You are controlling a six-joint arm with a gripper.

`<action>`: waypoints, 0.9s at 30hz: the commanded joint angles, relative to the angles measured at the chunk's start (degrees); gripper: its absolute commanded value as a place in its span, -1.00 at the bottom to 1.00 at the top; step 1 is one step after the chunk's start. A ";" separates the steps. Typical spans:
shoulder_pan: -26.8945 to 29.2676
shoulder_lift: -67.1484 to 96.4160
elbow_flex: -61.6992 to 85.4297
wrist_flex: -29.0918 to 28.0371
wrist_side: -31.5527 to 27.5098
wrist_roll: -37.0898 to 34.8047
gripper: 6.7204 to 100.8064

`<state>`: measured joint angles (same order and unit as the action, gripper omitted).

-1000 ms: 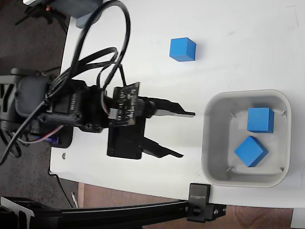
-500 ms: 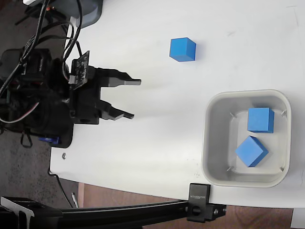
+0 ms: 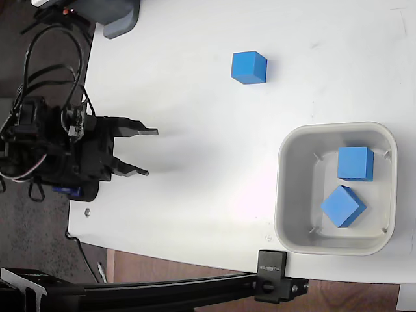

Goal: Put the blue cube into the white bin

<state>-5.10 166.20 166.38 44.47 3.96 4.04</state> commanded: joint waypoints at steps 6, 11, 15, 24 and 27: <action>2.20 8.79 2.72 0.00 0.26 -0.62 0.93; 2.20 8.79 3.16 0.00 2.02 0.18 0.97; 2.20 8.79 3.25 0.00 3.08 0.88 0.97; 1.14 8.79 5.19 -0.35 4.48 1.14 0.98; 0.70 8.79 5.19 -0.26 4.83 1.32 0.99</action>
<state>-4.04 173.67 173.06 45.44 8.26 5.27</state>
